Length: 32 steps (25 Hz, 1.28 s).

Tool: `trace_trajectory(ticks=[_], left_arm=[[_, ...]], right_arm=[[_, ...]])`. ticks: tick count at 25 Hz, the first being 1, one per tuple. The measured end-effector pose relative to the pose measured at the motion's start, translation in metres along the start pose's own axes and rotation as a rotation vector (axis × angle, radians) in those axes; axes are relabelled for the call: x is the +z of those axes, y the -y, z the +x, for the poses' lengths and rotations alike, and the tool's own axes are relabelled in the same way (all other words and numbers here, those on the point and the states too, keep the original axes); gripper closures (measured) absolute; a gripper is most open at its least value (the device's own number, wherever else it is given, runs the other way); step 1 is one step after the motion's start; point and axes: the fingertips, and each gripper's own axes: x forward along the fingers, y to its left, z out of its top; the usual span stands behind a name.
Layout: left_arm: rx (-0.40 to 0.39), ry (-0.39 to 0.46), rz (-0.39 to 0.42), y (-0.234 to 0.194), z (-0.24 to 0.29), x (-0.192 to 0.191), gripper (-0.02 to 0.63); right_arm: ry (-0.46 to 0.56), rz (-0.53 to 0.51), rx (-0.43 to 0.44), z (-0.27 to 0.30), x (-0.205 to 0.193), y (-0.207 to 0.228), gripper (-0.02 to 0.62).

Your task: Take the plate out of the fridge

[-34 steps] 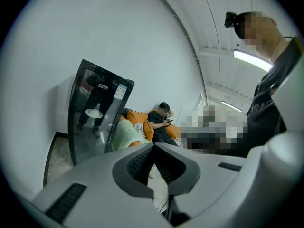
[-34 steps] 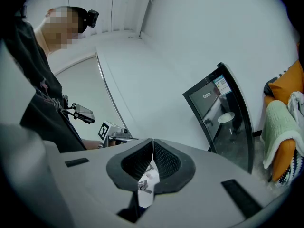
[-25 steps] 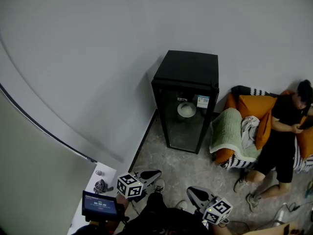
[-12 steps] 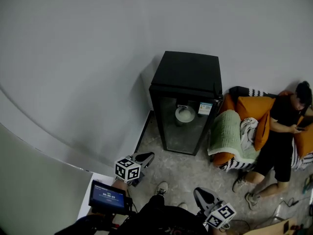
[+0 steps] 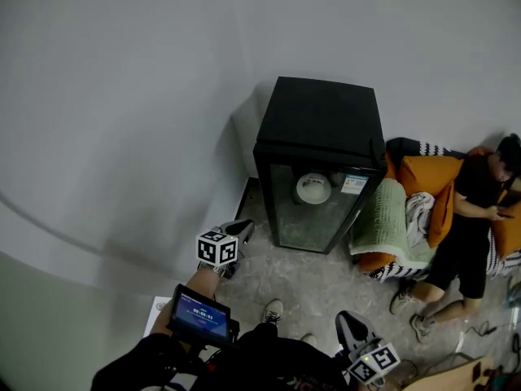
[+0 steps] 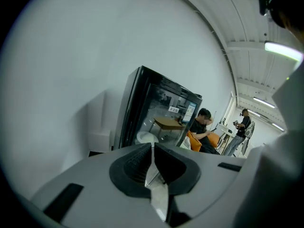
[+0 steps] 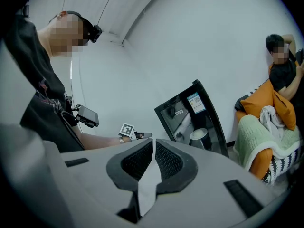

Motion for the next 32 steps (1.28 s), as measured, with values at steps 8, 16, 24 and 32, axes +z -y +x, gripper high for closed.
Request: trace_trajectory(ticks=[8,16,24,32], left_arm=[[-0.009,-0.021,0.025,-0.043,0.040,0.024,0.540],[-0.033,-0.062,0.082,-0.064,0.079,0.038,0.503],[-0.048,-0.080,0.162,-0.076,0.106,0.053,0.503],[-0.112,-0.118,0.310,-0.076,0.119,0.059,0.505]], right_arm=[[0.024,0.027,-0.091,0.009,-0.005,0.000,0.588],[0.035,0.048,-0.167,0.014,-0.006,0.000,0.588],[0.016,0.062,-0.209,0.023,-0.011,-0.002,0.588],[0.041,0.081,-0.226,0.029,-0.012,-0.003,0.588]])
